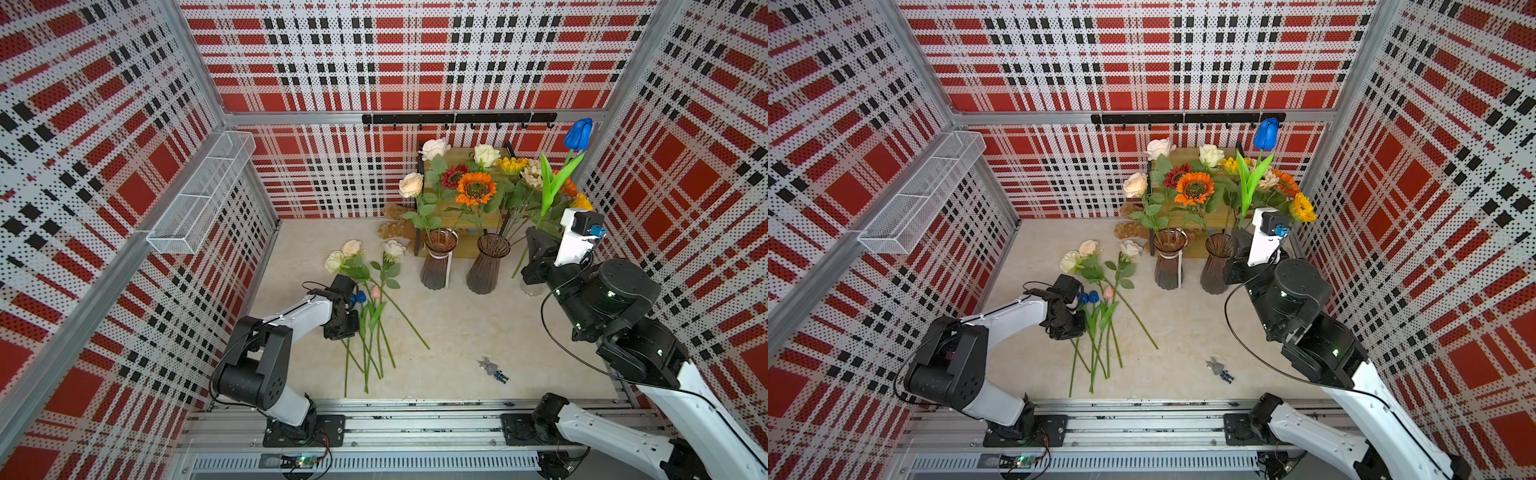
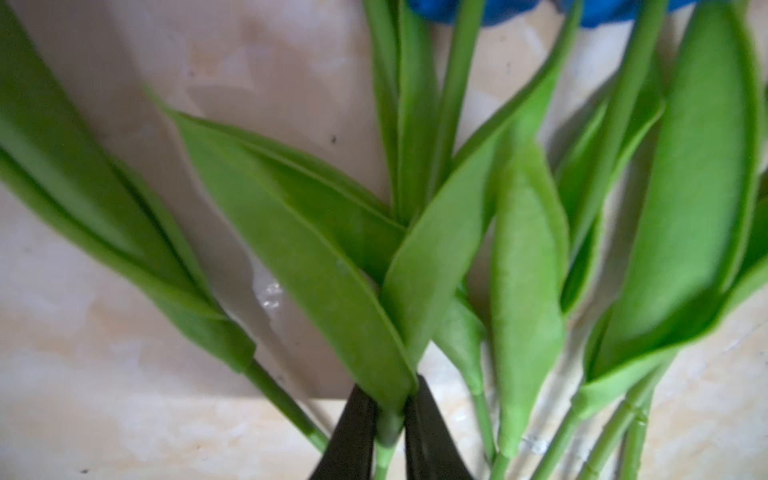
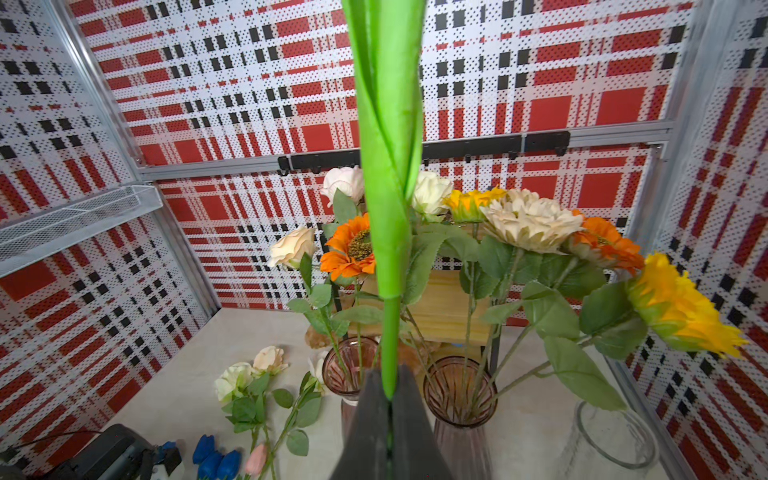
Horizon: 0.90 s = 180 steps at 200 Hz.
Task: Arrange the flowers in different vases according to their variety
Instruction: Pick up the flower at the center of the board.
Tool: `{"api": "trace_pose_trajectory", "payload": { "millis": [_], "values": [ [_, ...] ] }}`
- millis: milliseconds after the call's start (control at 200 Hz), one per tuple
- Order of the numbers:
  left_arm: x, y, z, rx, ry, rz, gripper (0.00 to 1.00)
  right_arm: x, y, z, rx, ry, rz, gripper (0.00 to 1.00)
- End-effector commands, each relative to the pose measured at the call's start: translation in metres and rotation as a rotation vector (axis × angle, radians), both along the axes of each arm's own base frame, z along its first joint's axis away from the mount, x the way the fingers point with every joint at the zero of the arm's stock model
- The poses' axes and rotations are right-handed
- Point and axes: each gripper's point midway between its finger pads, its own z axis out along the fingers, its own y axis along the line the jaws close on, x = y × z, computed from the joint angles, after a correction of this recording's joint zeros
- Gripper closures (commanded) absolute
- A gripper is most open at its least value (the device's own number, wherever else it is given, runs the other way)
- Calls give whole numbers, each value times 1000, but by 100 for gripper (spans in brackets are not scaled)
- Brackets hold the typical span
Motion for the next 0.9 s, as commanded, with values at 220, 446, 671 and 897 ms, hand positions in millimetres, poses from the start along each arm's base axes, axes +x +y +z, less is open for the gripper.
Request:
{"api": "trace_pose_trajectory", "payload": {
  "millis": [220,446,671,897],
  "values": [
    [31,-11,62,-3,-158,-20,85,-21,-101,3,-45,-104,-440,100],
    [43,-17,102,-40,-241,-9,86,4,-119,2,-83,-138,-480,100],
    [44,-15,136,-58,-310,5,85,62,-167,-24,30,-76,-412,100],
    [51,-12,166,-103,-379,32,86,102,-193,-42,75,-11,-295,100]
  ]
}}
